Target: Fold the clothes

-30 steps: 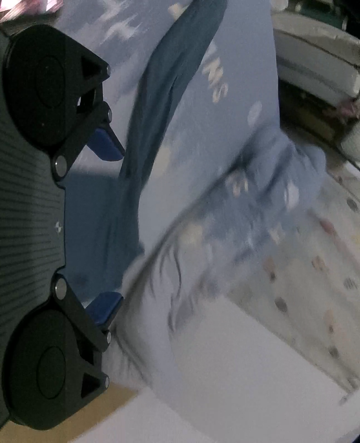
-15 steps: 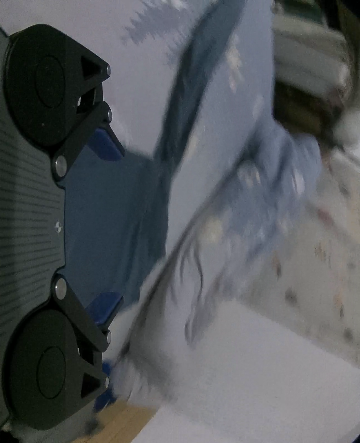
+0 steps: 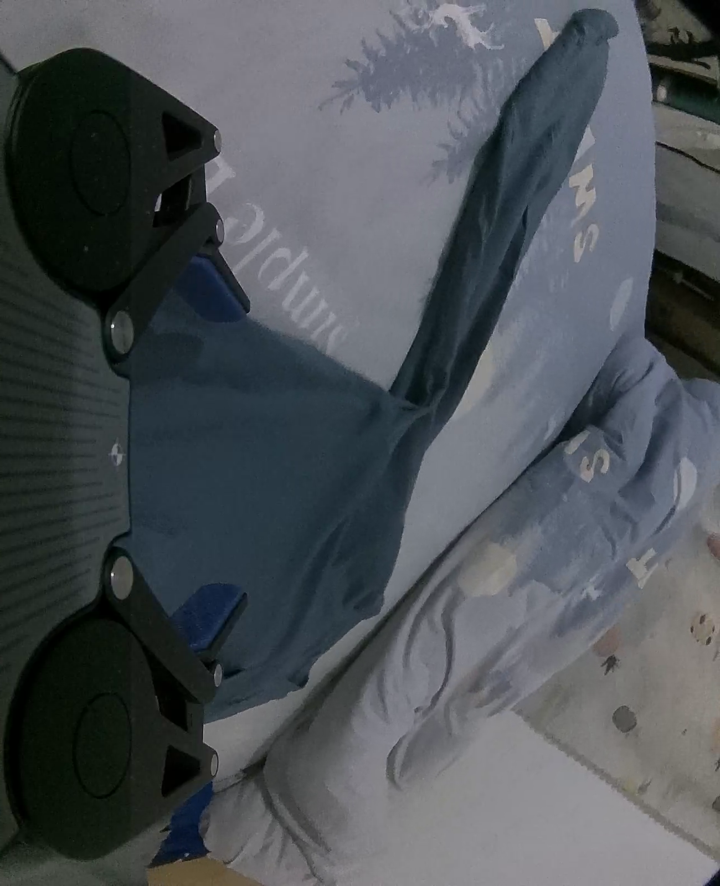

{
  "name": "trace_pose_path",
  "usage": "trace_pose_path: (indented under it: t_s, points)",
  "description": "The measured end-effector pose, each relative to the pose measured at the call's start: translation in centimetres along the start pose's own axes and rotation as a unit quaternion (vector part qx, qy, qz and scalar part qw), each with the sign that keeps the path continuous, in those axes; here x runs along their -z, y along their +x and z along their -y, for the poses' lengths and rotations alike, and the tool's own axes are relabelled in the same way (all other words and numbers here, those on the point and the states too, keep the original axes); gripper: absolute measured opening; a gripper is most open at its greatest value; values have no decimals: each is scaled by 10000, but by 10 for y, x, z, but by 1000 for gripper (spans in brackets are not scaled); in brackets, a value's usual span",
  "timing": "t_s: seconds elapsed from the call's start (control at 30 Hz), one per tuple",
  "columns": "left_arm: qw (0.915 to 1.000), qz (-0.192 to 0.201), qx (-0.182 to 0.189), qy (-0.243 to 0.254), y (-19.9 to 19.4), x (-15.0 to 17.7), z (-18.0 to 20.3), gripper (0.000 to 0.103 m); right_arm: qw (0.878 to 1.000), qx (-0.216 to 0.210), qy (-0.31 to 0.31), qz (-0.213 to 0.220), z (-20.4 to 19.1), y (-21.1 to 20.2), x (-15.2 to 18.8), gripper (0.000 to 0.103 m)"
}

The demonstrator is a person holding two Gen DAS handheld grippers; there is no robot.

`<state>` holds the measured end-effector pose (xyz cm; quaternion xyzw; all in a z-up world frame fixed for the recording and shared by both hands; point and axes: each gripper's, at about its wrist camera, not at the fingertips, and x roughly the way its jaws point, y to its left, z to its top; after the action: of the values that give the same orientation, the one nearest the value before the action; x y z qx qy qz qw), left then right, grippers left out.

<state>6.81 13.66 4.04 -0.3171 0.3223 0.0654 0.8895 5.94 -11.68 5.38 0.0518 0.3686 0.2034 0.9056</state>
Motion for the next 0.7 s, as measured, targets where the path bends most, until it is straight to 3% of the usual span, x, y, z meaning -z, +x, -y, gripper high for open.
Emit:
trace_pose_path:
  t_s: [0.03,0.07,0.1,0.2,0.27,0.37,0.5,0.57,0.67,0.7]
  points:
    - [10000,-24,-26,-35,1,0,-1,103,10000,30,-47,-61,-1,7,0,29]
    - [10000,-48,-58,-65,2,0,-2,103,9999,96,-63,-69,-2,10,2,15]
    - [9999,-71,-94,-94,5,-1,-3,103,9998,177,-39,-29,-2,10,3,7]
    - [9996,-91,-163,-205,5,-2,-10,103,9993,10,-73,357,-8,-20,9,7]
    - [9994,-85,-174,-275,5,-3,-13,103,9961,-204,-594,624,-20,-51,22,7]
    - [9993,-92,-183,-297,3,-3,-16,103,9820,-682,-1664,586,-45,-87,51,7]
    - [9997,-178,-130,-142,3,0,-12,103,9534,-668,-2940,86,-82,-105,92,12]
    - [9997,-215,-128,-81,4,1,-10,103,9444,-856,-3173,-96,-94,-112,105,16]
    - [9996,-258,-132,-58,5,2,-11,103,9364,-1232,-3275,-274,-107,-121,116,43]
    - [9995,-277,-134,-49,5,3,-11,103,9347,-1298,-3298,-282,-111,-125,117,57]
